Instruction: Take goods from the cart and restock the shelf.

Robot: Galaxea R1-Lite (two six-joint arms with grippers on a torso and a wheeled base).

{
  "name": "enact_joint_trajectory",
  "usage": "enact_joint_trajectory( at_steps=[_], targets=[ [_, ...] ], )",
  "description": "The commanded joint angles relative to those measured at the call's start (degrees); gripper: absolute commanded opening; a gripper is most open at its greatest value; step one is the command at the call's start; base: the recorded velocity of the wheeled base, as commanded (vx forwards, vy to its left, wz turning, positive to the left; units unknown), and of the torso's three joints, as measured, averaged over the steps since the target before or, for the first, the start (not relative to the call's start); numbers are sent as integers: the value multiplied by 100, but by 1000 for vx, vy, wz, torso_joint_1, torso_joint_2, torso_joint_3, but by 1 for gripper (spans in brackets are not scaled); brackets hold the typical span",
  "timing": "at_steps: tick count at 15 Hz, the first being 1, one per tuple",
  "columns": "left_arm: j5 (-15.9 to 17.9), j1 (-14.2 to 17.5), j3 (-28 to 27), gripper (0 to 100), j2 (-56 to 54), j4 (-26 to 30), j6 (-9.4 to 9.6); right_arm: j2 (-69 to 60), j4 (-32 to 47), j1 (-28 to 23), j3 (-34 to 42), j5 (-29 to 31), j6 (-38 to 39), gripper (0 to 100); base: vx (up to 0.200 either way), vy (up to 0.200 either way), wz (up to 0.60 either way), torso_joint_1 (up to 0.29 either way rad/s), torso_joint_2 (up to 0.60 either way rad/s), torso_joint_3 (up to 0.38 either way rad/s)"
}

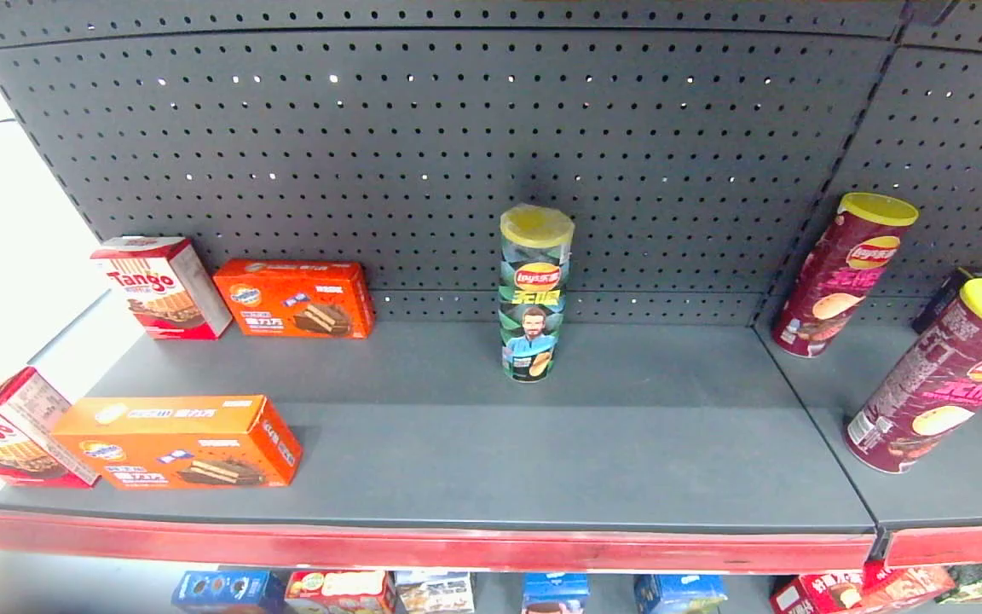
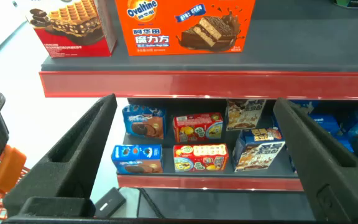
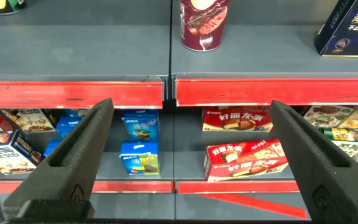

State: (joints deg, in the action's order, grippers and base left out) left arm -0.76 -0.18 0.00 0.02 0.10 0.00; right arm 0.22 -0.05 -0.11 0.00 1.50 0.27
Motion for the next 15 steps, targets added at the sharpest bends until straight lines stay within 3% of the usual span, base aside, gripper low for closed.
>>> enact_joint_trajectory(
  at_steps=[1, 10, 15],
  targets=[
    [-4, 1, 0, 100, -2, -1, 0, 4, -4, 2, 0, -1, 0, 100, 0, 0, 0, 0, 0, 0],
    [5, 1, 0, 100, -2, -1, -9, 4, 5, 2, 0, -18, -18, 100, 0, 0, 0, 0, 0, 0],
    [14, 1, 0, 100, -2, -1, -9, 4, 5, 2, 0, -18, -27, 100, 0, 0, 600, -2, 1, 4]
  ],
)
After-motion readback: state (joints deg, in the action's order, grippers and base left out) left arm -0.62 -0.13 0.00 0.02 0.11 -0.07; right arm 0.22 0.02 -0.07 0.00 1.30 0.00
